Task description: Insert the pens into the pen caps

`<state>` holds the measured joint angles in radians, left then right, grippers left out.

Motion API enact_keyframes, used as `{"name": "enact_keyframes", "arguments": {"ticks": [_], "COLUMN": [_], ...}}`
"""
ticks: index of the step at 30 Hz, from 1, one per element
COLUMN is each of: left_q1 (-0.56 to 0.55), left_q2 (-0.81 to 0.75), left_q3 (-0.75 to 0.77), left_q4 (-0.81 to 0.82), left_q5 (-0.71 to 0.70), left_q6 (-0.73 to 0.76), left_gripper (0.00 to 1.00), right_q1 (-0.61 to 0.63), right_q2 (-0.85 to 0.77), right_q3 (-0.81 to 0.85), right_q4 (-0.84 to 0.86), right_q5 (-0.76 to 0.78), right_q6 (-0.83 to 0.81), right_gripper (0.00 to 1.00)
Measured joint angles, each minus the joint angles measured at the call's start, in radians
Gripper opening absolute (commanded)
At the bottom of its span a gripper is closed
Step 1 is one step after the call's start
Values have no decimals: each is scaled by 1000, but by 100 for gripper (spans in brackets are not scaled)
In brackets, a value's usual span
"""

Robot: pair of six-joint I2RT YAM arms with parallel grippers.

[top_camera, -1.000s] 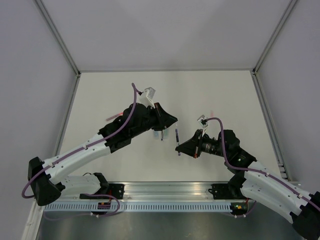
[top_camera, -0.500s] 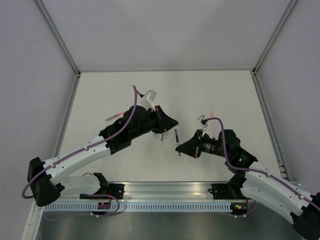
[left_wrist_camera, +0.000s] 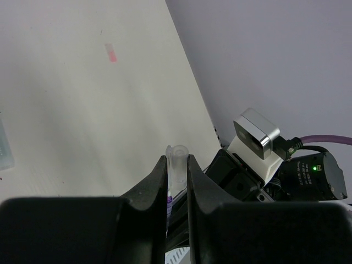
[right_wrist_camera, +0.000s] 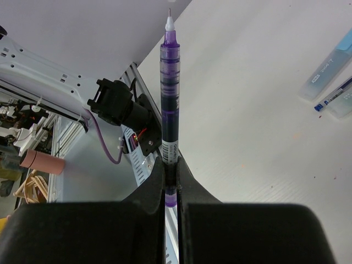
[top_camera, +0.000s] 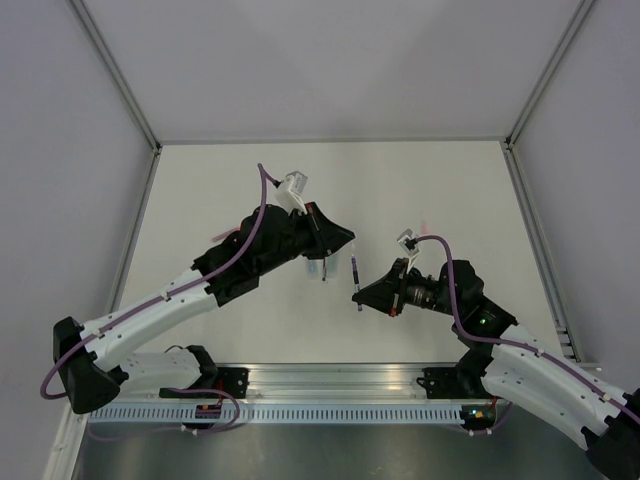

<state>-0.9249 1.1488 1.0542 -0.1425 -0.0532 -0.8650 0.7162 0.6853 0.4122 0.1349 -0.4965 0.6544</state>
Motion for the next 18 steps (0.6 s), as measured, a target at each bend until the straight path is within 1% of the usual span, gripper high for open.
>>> {"name": "enact_keyframes", "arguments": {"ticks": [11, 18], "left_q1": [0, 0], "left_q2": [-3, -3], "left_q3": [0, -2], "left_q4": [-29, -25], "left_q5": [-22, 4], "left_q6": [7, 7], "left_gripper": [2, 2], "right_q1": [0, 0], "right_q2": [-5, 3], "right_q3": [0, 1], "right_q4": [0, 0], "right_q5": [0, 0], "right_q6": [0, 0], "right_gripper": [0, 0]}}
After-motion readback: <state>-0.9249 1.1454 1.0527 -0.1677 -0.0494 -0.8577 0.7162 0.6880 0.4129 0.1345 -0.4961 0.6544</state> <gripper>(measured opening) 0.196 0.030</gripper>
